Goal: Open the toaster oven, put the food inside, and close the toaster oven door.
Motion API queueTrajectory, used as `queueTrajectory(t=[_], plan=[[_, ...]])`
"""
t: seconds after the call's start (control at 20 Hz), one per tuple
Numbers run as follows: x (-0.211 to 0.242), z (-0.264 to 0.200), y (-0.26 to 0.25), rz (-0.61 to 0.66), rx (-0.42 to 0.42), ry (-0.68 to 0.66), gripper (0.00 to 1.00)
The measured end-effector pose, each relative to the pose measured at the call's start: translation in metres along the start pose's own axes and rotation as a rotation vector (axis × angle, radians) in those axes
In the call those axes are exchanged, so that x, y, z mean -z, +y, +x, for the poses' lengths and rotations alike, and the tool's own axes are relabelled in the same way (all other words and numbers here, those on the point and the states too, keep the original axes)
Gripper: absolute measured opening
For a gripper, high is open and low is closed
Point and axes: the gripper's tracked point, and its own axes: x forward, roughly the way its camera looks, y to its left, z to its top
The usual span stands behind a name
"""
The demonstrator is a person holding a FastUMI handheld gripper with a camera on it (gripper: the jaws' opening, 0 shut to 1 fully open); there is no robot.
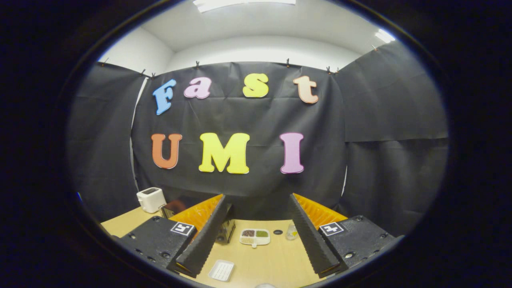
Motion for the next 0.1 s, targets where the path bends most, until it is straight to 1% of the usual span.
queueTrajectory(t=[0.1], plan=[[0.0004, 0.0039, 0.0001, 0.003, -0.001, 0.003, 0.99]])
